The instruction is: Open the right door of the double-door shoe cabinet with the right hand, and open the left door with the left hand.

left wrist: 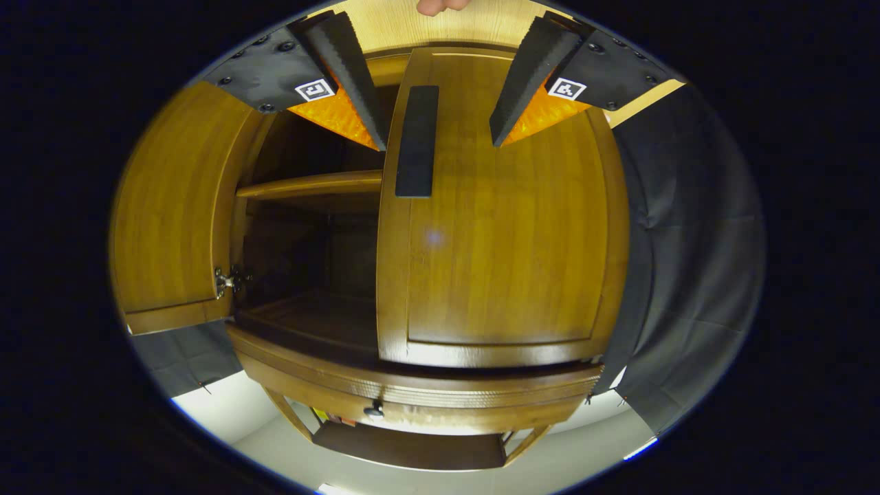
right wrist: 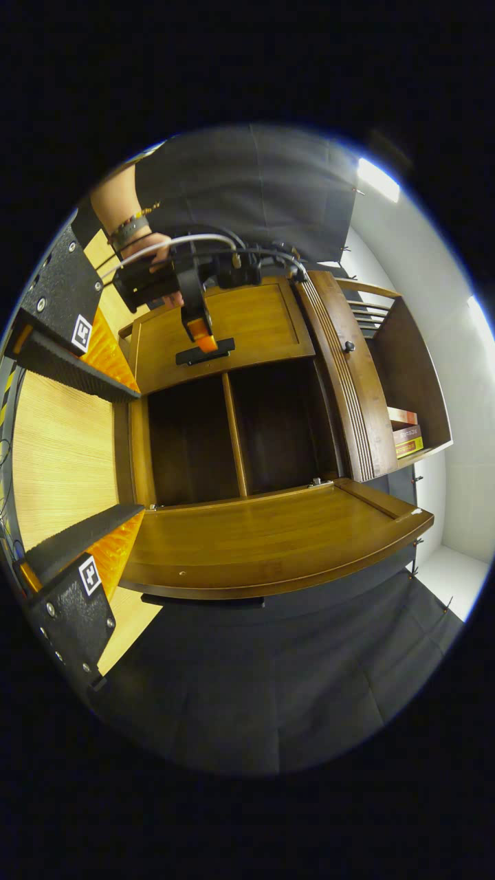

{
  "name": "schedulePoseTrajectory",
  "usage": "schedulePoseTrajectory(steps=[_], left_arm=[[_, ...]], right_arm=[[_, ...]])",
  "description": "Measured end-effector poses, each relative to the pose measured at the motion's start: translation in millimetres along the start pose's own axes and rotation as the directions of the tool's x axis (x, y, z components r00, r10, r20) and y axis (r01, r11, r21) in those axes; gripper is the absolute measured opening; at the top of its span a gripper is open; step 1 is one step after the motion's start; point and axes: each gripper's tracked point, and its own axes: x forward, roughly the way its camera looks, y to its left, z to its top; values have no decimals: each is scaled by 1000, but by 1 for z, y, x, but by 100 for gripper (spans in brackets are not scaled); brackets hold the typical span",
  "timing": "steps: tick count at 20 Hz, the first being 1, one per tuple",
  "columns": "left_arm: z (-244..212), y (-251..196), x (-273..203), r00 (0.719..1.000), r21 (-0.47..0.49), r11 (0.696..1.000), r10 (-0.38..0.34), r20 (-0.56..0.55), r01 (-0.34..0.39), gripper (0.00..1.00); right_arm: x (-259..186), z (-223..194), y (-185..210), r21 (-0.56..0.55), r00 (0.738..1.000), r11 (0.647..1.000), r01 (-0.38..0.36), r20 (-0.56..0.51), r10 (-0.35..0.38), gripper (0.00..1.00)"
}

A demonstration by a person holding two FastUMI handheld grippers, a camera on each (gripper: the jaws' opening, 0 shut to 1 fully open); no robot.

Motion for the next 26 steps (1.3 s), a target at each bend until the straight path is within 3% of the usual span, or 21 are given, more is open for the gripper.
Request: schedulePoseTrajectory(steps=[10,11,19,23,26], left_arm=[[-21,0,45,1000,9,1000,8,-16,-8,98],[-14,1,48,1000,10,1000,6,7,-6,97],[-13,6,42,1000,-19,1000,7,17,-7,96],[-13,-8,45,1000,-28,999,-21,16,22,78],[-16,-18,45,1000,9,1000,-19,10,19,55]], right_arm=[[-6,8,-19,24,998,998,58,13,-59,100],[-5,9,-21,24,998,998,61,14,-61,92],[0,5,-18,17,999,999,48,0,-48,92],[3,0,-16,17,999,999,44,-13,-43,92],[2,1,-15,20,999,999,42,-9,-42,92]])
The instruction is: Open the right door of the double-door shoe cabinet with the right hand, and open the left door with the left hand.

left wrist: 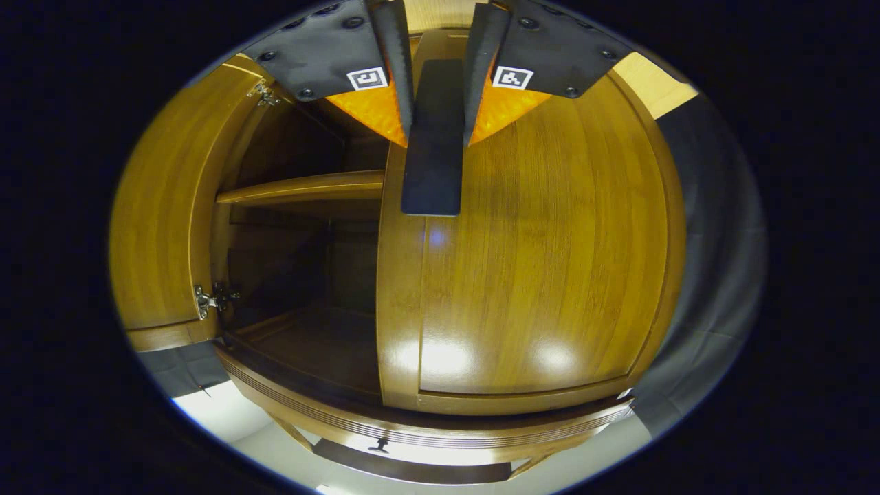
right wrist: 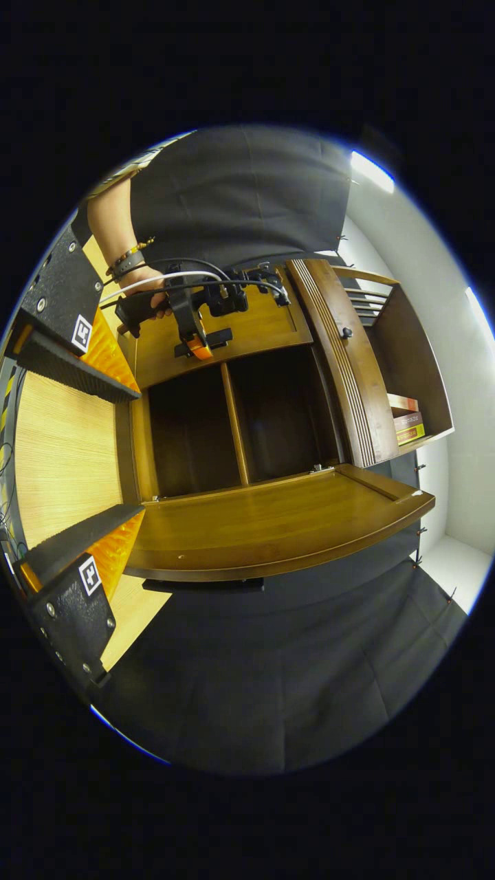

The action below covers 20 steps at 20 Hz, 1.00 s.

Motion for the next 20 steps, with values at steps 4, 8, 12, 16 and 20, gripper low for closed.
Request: schedulePoseTrajectory(steps=[4,8,12,16,20], left_arm=[[1,2,-1,1000,-1,1000,-11,-25,11,33],[5,7,-15,999,14,1000,4,-42,-4,32],[8,10,-50,999,28,1000,10,-53,-9,31],[9,26,-97,997,19,998,56,-56,-55,30],[11,51,-138,991,-5,992,124,-58,-124,31]], right_arm=[[-7,-1,4,8,1000,1000,0,9,0,92],[-14,0,7,-26,999,1000,12,31,-12,92],[-13,-5,16,-61,1000,998,-3,11,4,92],[-8,-5,27,-62,1000,998,-26,15,27,92],[-1,5,34,-63,998,997,-40,50,43,92]])
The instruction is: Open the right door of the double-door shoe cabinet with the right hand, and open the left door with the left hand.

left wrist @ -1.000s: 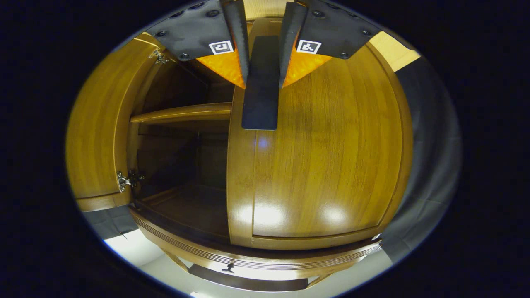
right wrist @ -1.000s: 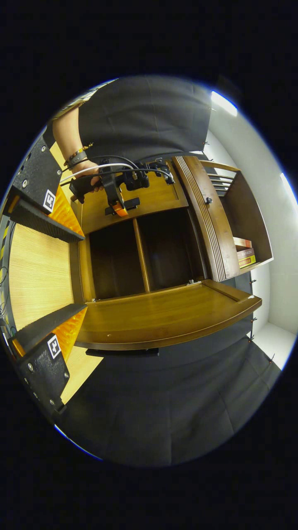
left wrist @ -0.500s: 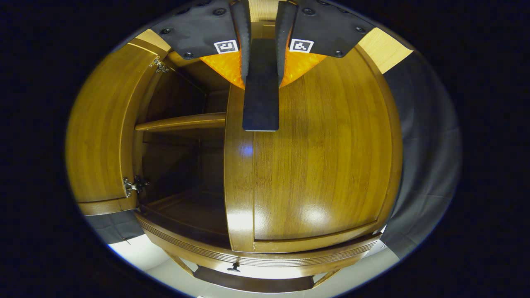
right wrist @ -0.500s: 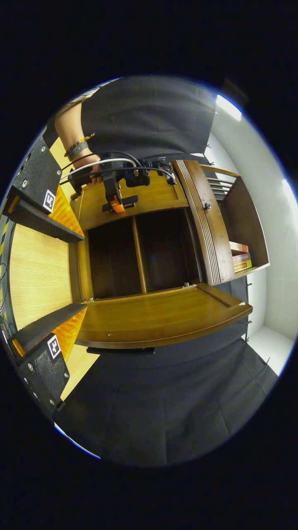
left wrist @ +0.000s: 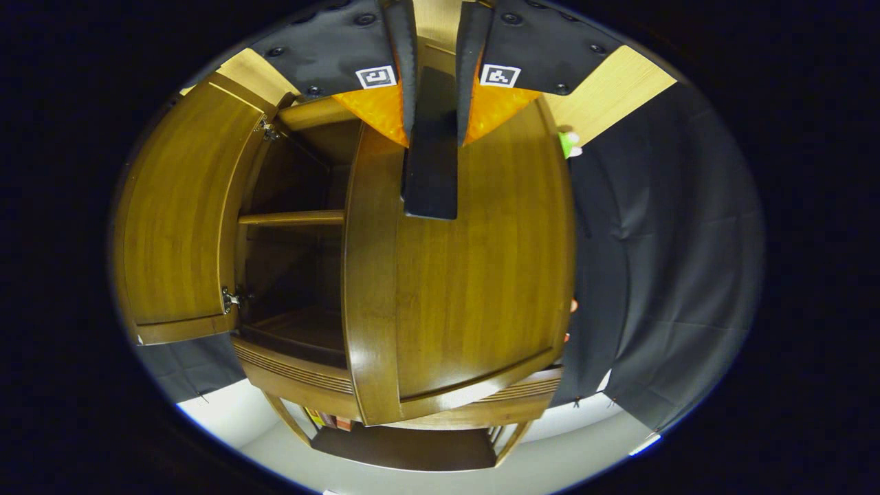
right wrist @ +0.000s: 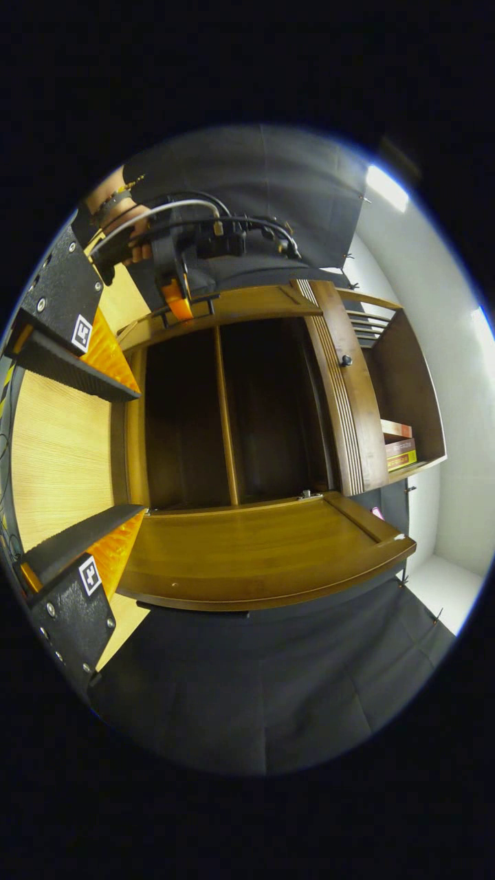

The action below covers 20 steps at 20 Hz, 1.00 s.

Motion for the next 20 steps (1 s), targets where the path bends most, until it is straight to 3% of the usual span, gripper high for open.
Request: schedulePoseTrajectory(steps=[5,6,7,10,11,12,13,15,16,19,20], left_arm=[[4,51,-46,992,24,992,126,17,-126,26],[4,61,-53,989,30,989,146,17,-147,24],[5,70,-59,986,32,986,164,19,-164,23],[5,94,-68,980,30,980,197,30,-197,18],[6,107,-73,977,31,976,213,27,-214,17],[8,118,-77,974,28,974,225,28,-226,13],[7,129,-80,971,19,971,237,29,-238,13],[8,143,-85,977,2,978,210,36,-210,13],[10,146,-87,982,-1,983,185,43,-185,7],[8,164,-89,991,23,993,113,65,-115,3],[7,169,-86,994,13,996,85,69,-86,8]], right_arm=[[14,3,3,-19,1000,1000,-19,3,19,92],[16,2,6,-18,1000,1000,-25,0,25,100],[17,1,8,-19,1000,999,-31,-2,31,92],[23,-3,15,-25,999,999,-48,-12,47,92],[24,-3,18,-28,998,998,-54,-14,53,100],[26,-4,20,-32,998,998,-54,-14,54,92],[27,-5,22,-36,998,998,-53,-15,53,92],[30,-8,26,-40,998,998,-54,-22,53,92],[32,-10,27,-39,998,998,-57,-27,56,92],[32,-12,34,-40,997,997,-63,-39,62,92],[33,-12,35,-42,997,997,-63,-40,61,92]])
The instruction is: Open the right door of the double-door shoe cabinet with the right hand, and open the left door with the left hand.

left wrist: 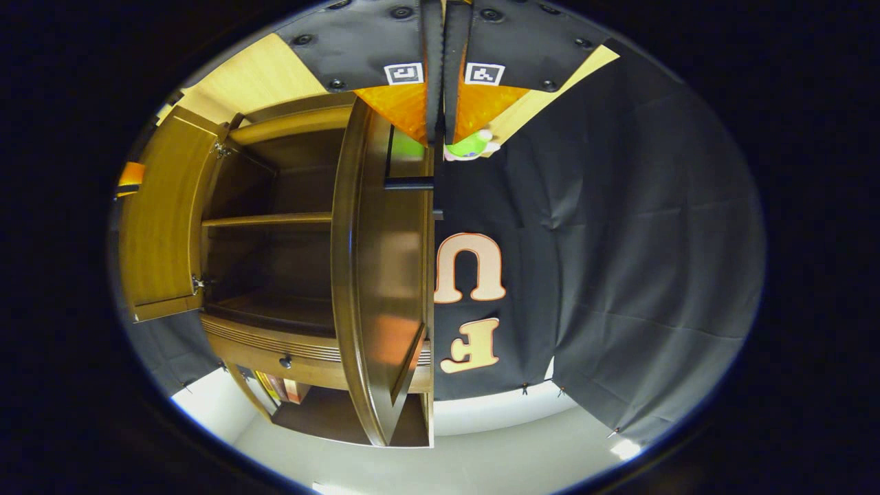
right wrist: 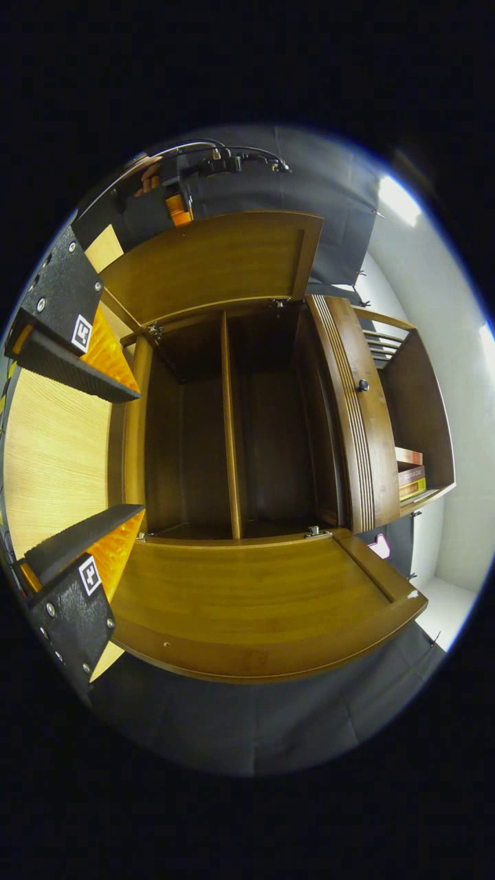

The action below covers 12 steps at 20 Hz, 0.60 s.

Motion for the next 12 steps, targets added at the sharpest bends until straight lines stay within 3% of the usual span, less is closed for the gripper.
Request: schedulePoseTrajectory(steps=[5,12], left_arm=[[-4,30,5,991,-49,991,-127,29,128,8],[-1,58,11,970,2,971,-239,-51,240,7]], right_arm=[[2,-1,-1,6,1000,1000,10,-14,-10,92],[0,7,-5,5,1000,1000,22,3,-22,92]])
